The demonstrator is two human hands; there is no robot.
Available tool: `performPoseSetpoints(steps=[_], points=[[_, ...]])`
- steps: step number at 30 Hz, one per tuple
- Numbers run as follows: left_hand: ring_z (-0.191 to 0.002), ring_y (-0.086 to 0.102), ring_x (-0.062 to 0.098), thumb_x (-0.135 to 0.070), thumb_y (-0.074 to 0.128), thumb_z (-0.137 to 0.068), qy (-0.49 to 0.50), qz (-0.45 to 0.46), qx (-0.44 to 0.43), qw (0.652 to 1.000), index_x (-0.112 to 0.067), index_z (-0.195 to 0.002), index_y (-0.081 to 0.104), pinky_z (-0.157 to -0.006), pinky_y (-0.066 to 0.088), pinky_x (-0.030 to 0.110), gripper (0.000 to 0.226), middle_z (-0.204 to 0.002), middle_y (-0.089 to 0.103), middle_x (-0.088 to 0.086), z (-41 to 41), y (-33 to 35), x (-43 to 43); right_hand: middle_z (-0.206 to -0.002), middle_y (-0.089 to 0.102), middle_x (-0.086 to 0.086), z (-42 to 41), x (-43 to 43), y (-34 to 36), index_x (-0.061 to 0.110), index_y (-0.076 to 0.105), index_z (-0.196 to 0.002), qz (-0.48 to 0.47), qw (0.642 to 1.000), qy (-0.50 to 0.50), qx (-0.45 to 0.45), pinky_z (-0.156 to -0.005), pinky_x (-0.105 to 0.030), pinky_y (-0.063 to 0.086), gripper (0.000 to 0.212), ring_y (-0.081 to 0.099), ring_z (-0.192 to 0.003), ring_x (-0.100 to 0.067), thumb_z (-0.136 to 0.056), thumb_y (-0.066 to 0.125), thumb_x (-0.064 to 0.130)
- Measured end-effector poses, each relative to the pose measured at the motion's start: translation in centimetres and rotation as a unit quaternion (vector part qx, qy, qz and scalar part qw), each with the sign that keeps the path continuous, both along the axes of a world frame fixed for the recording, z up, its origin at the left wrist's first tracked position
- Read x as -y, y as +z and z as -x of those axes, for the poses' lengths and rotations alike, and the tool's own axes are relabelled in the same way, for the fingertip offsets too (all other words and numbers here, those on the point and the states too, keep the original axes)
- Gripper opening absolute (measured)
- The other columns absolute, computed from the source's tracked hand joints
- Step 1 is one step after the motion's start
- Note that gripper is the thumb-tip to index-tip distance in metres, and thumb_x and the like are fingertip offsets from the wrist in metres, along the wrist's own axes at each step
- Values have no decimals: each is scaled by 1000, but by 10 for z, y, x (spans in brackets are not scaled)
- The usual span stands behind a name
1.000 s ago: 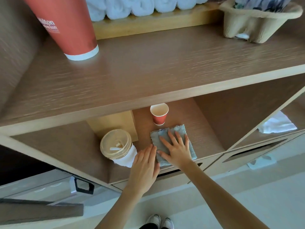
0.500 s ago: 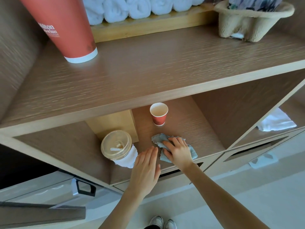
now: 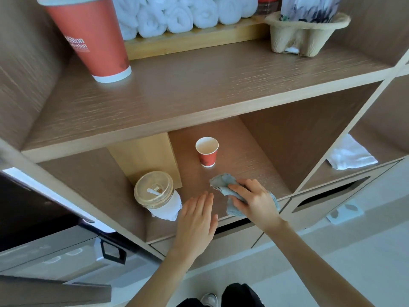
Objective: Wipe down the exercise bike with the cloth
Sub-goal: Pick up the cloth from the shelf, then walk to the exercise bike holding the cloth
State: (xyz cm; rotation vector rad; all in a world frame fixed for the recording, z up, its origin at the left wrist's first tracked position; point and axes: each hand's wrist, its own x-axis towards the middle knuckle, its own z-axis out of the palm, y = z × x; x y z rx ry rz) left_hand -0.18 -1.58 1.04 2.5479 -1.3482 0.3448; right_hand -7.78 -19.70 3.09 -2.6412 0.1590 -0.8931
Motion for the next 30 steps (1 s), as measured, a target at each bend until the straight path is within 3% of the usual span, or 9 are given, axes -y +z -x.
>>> performPoseSetpoints(steps=[5, 9, 13, 17, 23, 30], points=[[-104, 57, 25, -37, 39, -92, 56, -8, 3, 998, -9, -125, 55, -91, 48, 39, 47, -121, 61, 7, 18, 8, -1, -91, 67, -10, 4, 6, 9, 7, 72, -98, -3, 1000, 29, 9, -58, -36, 55, 29, 61, -72, -28, -70, 78, 4], [-103, 61, 25, -37, 40, -90, 169, 11, 11, 985, -8, -119, 60, -93, 48, 38, 46, -116, 64, 8, 45, 21, -12, -90, 65, -9, -5, 8, 14, 8, 71, -99, 1, 992, 121, 23, -61, -35, 55, 28, 60, -72, -27, -72, 76, 6], [-100, 62, 28, -30, 46, -87, 283, 57, 28, 957, -3, -116, 63, -93, 44, 38, 43, -114, 65, 12, 91, 31, -39, -92, 65, -6, -7, -15, 14, 11, 71, -99, 3, 975, 221, 34, -63, -33, 55, 29, 60, -73, -27, -71, 78, 9], [-101, 64, 28, -30, 47, -87, 404, 64, 36, 912, -1, -115, 64, -90, 49, 40, 44, -114, 66, 13, 145, 38, -77, -94, 66, 0, -2, -69, 19, 16, 71, -98, 8, 943, 331, 45, -63, -25, 51, 20, 59, -80, -18, -81, 62, 23], [-105, 62, 29, -32, 45, -90, 582, 57, 29, 811, -3, -117, 63, -94, 48, 42, 43, -117, 65, 12, 235, 45, -148, -96, 67, -4, 25, -181, 27, 11, 71, -99, -9, 856, 517, 17, -64, -35, 55, 25, 63, -80, -25, -74, 76, 13], [-107, 63, 29, -33, 44, -92, 765, 38, 43, 641, 0, -118, 62, -94, 49, 44, 46, -117, 66, 13, 364, 48, -215, -94, 66, -4, 104, -322, 31, 9, 71, -96, -40, 710, 702, 37, -66, -32, 54, 25, 62, -79, -25, -72, 78, 8]])
